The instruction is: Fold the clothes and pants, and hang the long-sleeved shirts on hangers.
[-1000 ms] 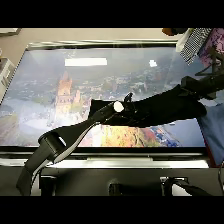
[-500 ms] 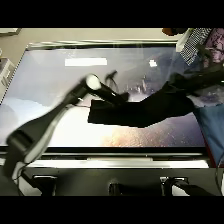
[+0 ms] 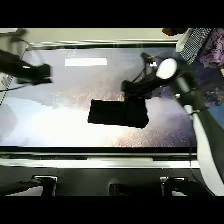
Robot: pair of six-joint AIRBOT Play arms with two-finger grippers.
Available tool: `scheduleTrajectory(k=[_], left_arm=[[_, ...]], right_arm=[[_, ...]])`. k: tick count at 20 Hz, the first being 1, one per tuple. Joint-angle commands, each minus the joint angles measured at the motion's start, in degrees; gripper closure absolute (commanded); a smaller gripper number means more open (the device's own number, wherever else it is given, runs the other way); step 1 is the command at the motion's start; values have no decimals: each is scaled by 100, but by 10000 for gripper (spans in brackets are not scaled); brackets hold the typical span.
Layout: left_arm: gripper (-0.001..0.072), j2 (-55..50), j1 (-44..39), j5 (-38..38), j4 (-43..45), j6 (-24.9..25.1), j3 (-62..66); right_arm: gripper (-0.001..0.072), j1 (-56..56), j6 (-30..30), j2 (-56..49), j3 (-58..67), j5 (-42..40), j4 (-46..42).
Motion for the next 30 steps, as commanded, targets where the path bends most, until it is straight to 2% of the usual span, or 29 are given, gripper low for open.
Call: scheduleTrajectory(k=[1,4,10,11,12,13,15,17,18,22,24,27,30], left_arm=[[692,603,929,-247,328,0,0],[692,658,1196,-247,328,2,0],[691,632,1189,-245,323,2,-28],[691,632,1189,-245,323,2,-28],[692,632,1189,-245,323,2,-28],[692,632,1189,-247,323,2,-28],[691,629,1189,-245,323,2,-28],[691,612,1189,-247,323,2,-28],[691,605,1189,-247,323,0,-28],[691,586,1189,-247,326,0,-28],[691,555,1189,-247,326,2,-28],[691,503,1189,-247,326,4,-28],[691,455,1189,-247,326,4,-28]], right_arm=[[683,573,323,-461,4,-612,13],[683,612,323,-780,4,-942,411],[682,612,317,-1027,4,-1453,855],[642,612,315,-1058,4,-1460,938],[537,612,313,-1075,2,-1491,1043],[489,614,245,-1075,4,-1563,1231],[465,616,-225,-1062,4,-1740,1956],[302,612,-809,-1025,4,-1851,2806],[294,608,-1012,-975,7,-1843,3071],[294,-22,-1237,-369,9,-1644,2894],[290,-841,-1338,-22,9,-1241,2483],[245,-2223,-1563,140,-61,-236,1792],[243,-3003,-2015,140,-979,-101,1781]])
